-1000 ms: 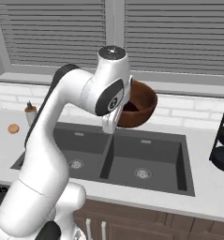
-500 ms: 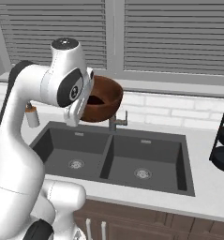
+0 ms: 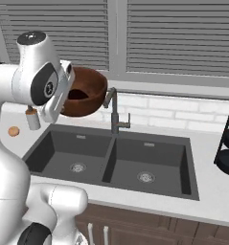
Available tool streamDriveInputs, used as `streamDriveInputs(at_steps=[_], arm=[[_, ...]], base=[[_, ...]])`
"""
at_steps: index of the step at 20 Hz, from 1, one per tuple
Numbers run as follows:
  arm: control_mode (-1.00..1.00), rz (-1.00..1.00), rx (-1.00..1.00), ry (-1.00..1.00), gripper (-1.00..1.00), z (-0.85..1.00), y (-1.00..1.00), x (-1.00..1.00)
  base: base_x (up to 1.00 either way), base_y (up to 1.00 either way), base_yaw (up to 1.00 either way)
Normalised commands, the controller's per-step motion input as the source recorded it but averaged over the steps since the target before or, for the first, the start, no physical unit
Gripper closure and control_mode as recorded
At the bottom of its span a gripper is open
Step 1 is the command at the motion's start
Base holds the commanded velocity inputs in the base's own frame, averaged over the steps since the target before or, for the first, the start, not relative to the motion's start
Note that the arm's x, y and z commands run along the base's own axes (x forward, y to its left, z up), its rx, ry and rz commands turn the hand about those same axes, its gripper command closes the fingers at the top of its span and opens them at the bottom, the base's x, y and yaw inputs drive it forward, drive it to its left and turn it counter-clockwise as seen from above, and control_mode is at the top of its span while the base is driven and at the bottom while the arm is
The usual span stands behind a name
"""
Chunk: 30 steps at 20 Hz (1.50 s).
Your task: Pick the avocado from the sink and place it in the bowl. Then pick the bowl and place it in the microwave. Then close the microwave door and press the start button.
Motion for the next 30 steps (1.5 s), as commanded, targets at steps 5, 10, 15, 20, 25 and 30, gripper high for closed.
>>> streamDriveInputs(at_steps=[5,10,15,20,25,30], arm=[[-1.00,0.00,0.00,-0.04,1.00,0.11,0.33,-0.14],[1.00,0.00,0.00,-0.04,1.00,0.06,0.11,-0.13],[1.00,0.00,0.00,0.00,1.00,0.00,0.00,0.00],[1.00,0.00,0.00,0.00,1.00,0.00,0.00,0.00],[1.00,0.00,0.00,0.00,1.00,0.00,0.00,0.00],[1.00,0.00,0.00,0.00,1.00,0.00,0.00,0.00]], base=[[0.00,0.00,0.00],[-0.26,0.04,0.00],[-0.39,-0.24,0.00],[-0.64,-0.14,-0.01],[-0.71,-0.27,-0.03],[-0.31,-0.46,-0.25]])
